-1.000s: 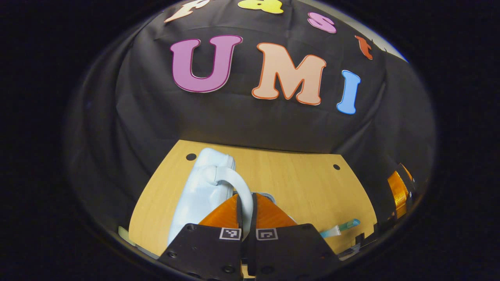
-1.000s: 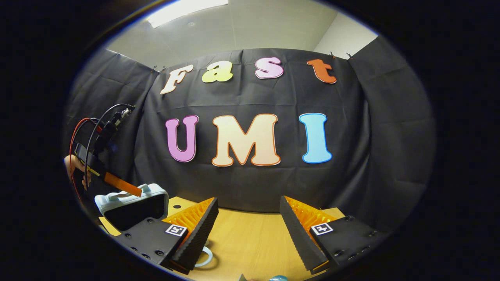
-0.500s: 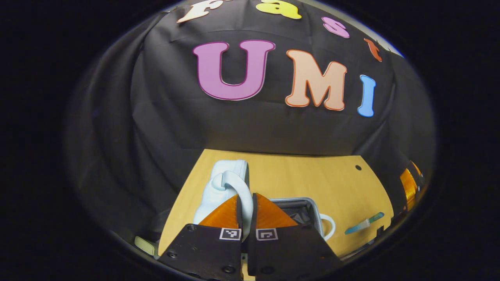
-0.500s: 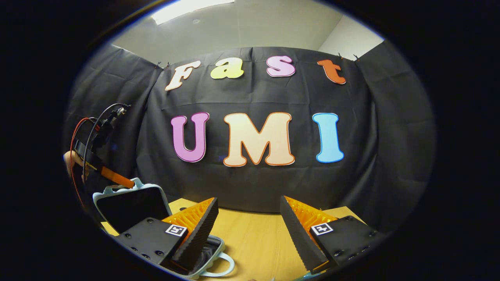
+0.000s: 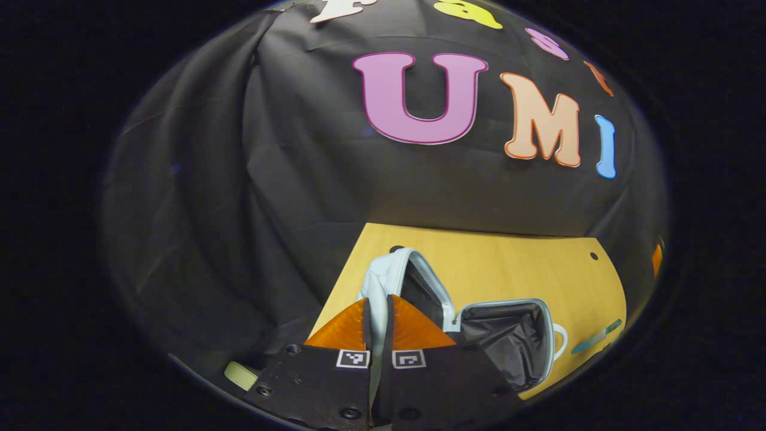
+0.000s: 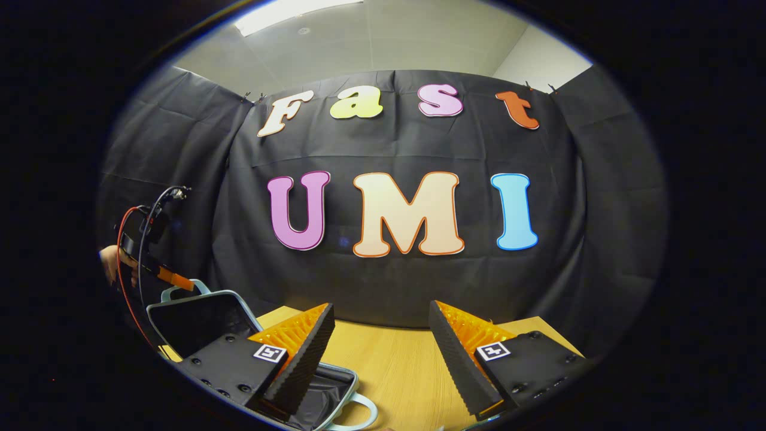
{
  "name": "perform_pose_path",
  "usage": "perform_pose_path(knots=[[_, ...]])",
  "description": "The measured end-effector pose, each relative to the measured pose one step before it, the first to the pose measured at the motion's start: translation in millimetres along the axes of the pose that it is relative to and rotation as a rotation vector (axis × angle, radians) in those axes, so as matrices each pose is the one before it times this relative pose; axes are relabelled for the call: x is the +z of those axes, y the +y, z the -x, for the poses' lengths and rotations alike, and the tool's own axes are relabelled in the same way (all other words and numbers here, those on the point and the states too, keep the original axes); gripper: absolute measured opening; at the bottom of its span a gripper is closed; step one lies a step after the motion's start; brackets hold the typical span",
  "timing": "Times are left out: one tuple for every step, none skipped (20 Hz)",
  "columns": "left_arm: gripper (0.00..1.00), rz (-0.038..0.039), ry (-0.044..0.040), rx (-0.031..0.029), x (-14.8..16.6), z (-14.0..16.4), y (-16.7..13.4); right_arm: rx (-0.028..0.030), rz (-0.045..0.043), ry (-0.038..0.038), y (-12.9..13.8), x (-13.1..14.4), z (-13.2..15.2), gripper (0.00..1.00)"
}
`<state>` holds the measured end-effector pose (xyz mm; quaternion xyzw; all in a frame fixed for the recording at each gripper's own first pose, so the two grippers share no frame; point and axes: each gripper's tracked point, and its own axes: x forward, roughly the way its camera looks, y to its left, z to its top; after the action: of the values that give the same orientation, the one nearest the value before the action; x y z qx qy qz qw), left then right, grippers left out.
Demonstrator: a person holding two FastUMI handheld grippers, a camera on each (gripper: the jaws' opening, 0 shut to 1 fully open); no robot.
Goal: First open the suitcase, pack the skin care products into it, and then close the suitcase.
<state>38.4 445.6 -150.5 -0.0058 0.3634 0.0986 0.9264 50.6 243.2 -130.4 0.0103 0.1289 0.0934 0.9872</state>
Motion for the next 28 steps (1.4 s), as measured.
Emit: perform_pose_path(knots=[[0.0,0.00048,0.01275,0.01701,-5.86,-3.77,10.78,0.00401,-0.00475,0.00722,2.7,-1.0,-0.98,1.0],[0.0,0.00525,0.00805,0.00814,-3.89,-3.11,5.69,0.00399,-0.00669,0.00353,2.66,-0.23,-0.89,1.0],[0.0,0.00504,0.01428,0.00475,-5.29,-5.3,6.57,0.00252,-0.00379,0.00289,1.97,-0.02,-0.8,1.0],[0.0,0.01207,0.01358,0.01102,-5.41,-6.28,7.14,0.00264,0.00042,0.00358,2.03,-0.73,-0.32,1.0],[0.0,0.01855,0.02063,0.0061,-7.27,-8.38,6.63,0.00112,0.00331,0.00409,1.03,-1.25,-0.87,1.0],[0.0,0.01823,0.03108,0.00585,-8.87,-7.92,6.71,0.00112,0.00266,0.00365,1.24,-1.41,-0.35,1.0],[0.0,0.02287,0.02827,0.00205,-10.54,-8.44,5.87,0.00094,0.00158,0.00438,0.87,-1.38,0.52,1.0],[0.0,0.03202,0.02224,-0.00011,-9.09,-8.23,5.15,-0.00137,0.0007,0.00294,0.0,-0.11,0.37,1.0],[0.0,0.02755,0.0306,0.00186,-9.7,-7.97,6.46,-0.00304,0.00006,0.00171,-0.75,-0.14,0.19,1.0],[0.0,0.02718,0.02896,0.00755,-9.82,-8.28,4.26,-0.00342,0.00033,0.0026,-0.8,-0.35,0.84,1.0],[0.0,0.02291,0.02162,0.00715,-12.5,-10.13,6.14,-0.0031,0.00114,0.00254,-0.97,-0.38,0.5,1.0],[0.0,0.01265,0.01856,0.00631,-8.88,-7.28,2.76,-0.00447,0.00274,0.00246,-1.35,-0.17,0.99,1.0],[0.0,0.01333,0.01399,0.00563,-6.44,-5.46,3.02,-0.00485,0.00316,0.00351,-1.82,-0.65,1.08,0.99],[0.0,0.00767,0.01378,0.00586,-4.84,-6.37,2.12,-0.00311,0.00162,0.00318,-0.64,-1.41,0.75,0.99],[0.0,0.01207,0.01287,0.00714,-6.59,-6.04,3.88,-0.00261,0.00071,0.00341,-0.5,-1.11,1.41,1.0],[0.0,0.00931,0.01295,0.006,-5.63,-5.53,2.38,-0.00298,0.00094,0.00443,-0.77,-0.89,1.79,1.0],[0.0,0.00742,0.00846,0.01169,-2.58,-2.89,1.55,-0.0019,0.00101,0.00397,-0.92,-1.27,1.25,0.99],[0.0,0.00179,0.00213,0.01206,-0.86,-2.94,1.27,-0.00321,0.00118,0.00299,-1.79,-1.53,1.79,0.99],[0.01,-0.00732,-0.00221,0.01258,-2.28,-4.21,1.61,-0.00307,0.00179,0.00319,-1.78,-0.27,1.41,0.99],[0.03,-0.00673,-0.00424,0.02864,0.53,-0.57,6.24,-0.00274,0.00033,0.00086,-1.99,0.24,0.4,0.99],[0.15,-0.00708,-0.02196,0.02029,3.5,-0.92,6.13,-0.00309,-0.00107,0.00049,-2.11,0.82,1.07,0.99],[0.16,0.01055,-0.03572,0.00246,6.37,6.23,-2.7,-0.00252,-0.00307,0.00204,-2.84,-1.22,1.06,0.99],[0.36,0.01634,-0.0444,0.0009,11.39,5.54,-3.41,-0.00272,-0.00407,0.0024,-3.26,-0.28,-0.12,1.0],[0.56,0.02127,-0.05522,0.0166,11.72,8.3,-2.24,-0.00106,-0.00561,0.00082,-3.33,-0.34,0.96,1.0],[0.76,0.02231,-0.07706,0.00955,12.88,8.35,-1.12,-0.00026,-0.00572,-0.00163,-3.23,1.18,0.26,0.99],[0.96,0.02199,-0.07674,-0.00006,16.95,11.76,-5.22,-0.00155,-0.00472,-0.00437,-3.8,0.78,0.54,0.99],[0.95,0.01887,-0.07573,-0.00514,14.93,13.22,-7.41,0.0012,-0.00349,-0.00551,-4.53,1.92,0.91,0.99],[0.96,0.01612,-0.06782,-0.01226,14.27,12.69,-10.98,0.00211,-0.00131,-0.00919,-3.88,1.91,1.08,1.0]])
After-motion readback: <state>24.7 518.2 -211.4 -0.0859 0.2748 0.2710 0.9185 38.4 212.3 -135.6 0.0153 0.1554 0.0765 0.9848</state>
